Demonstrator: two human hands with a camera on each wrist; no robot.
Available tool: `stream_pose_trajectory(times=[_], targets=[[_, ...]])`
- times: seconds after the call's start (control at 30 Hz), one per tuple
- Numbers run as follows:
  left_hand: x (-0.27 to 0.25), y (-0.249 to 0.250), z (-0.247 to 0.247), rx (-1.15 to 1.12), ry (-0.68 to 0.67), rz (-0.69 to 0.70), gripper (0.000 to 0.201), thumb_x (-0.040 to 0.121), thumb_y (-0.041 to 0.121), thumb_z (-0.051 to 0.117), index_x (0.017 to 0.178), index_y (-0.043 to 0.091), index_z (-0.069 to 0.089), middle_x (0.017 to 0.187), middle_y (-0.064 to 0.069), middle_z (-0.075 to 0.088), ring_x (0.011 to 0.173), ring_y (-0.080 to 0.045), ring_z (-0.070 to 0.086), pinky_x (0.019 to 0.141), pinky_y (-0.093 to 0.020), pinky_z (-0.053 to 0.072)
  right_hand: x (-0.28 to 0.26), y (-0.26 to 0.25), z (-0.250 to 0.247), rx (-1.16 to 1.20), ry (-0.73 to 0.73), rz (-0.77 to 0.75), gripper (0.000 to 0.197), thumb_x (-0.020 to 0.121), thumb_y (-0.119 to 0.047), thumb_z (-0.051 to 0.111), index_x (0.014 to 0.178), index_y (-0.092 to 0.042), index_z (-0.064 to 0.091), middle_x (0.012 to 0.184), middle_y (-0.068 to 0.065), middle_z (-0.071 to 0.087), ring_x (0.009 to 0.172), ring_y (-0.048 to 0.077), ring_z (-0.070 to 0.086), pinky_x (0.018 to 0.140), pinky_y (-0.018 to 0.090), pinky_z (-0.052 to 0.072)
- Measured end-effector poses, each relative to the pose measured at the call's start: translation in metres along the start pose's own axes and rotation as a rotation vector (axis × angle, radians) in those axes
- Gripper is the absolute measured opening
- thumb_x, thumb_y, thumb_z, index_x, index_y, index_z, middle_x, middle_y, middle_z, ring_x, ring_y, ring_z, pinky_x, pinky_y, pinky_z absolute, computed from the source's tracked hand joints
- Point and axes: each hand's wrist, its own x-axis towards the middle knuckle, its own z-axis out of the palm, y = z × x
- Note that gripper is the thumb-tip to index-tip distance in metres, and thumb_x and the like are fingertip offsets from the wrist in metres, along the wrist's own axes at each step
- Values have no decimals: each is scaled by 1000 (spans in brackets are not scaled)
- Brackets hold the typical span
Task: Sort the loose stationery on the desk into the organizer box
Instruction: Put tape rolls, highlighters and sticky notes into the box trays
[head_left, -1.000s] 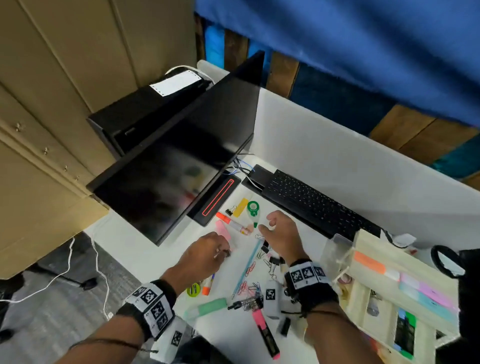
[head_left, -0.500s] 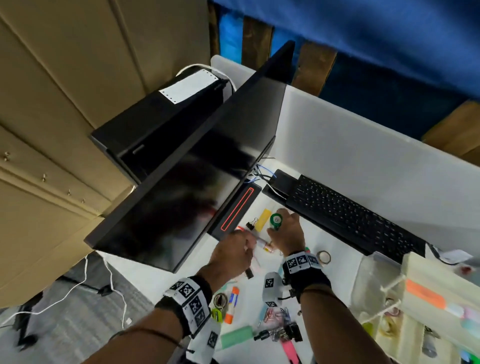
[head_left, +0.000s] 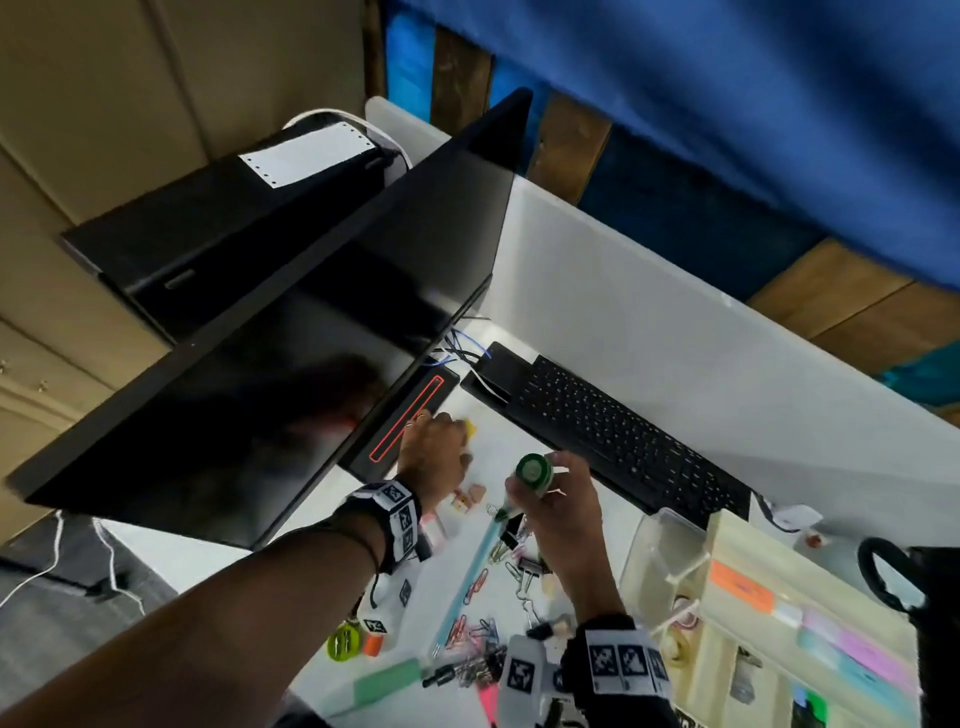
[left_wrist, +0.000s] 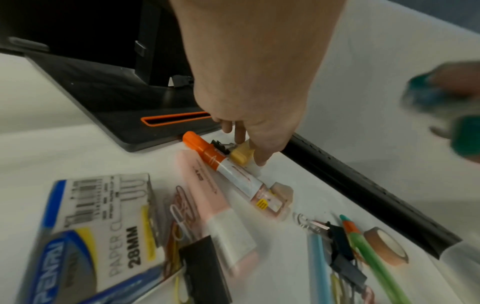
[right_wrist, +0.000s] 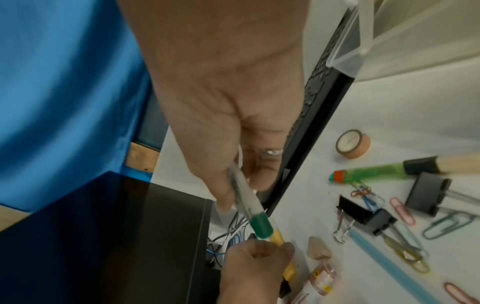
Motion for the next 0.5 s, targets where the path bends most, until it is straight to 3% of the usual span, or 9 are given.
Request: stream_pose_trajectory(times=[0.17, 0.3, 0.4, 0.5], targets=[[10, 4, 0, 55, 17, -19, 25, 83, 40, 67, 97, 20, 70, 96, -3, 74, 102, -27, 62, 85, -37, 50, -36, 11, -21, 13, -88, -34, 30, 82, -40, 82, 102, -31, 63, 96, -1, 73, 78, 29, 74, 68, 56, 62], [3, 8, -4, -133, 56, -69, 26, 72, 36, 76, 92, 20, 75, 89, -2, 76, 94, -28, 66, 81, -35, 53, -62, 14, -45, 5, -47, -15, 27, 85, -36, 81, 104, -27, 63, 94, 1, 75, 74, 26, 74, 68, 57, 61], [-15, 20, -12, -342, 100, -92, 24, 71, 32, 83, 91, 22, 76, 86, 0, 75, 85, -26, 68, 78, -35, 55, -86, 15, -68, 37, -14, -33, 28, 92, -24, 79, 113, -25, 60, 97, 4, 75, 77, 25, 75, 71, 50, 63], [-39, 42, -19, -553, 142, -34, 18, 74, 28, 84, 86, 24, 72, 77, 8, 69, 73, -18, 64, 63, -33, 52, -110, 17, -92, 150, 19, -11, 38, 96, -25, 73, 129, -28, 54, 95, 9, 73, 78, 29, 75, 70, 39, 63]])
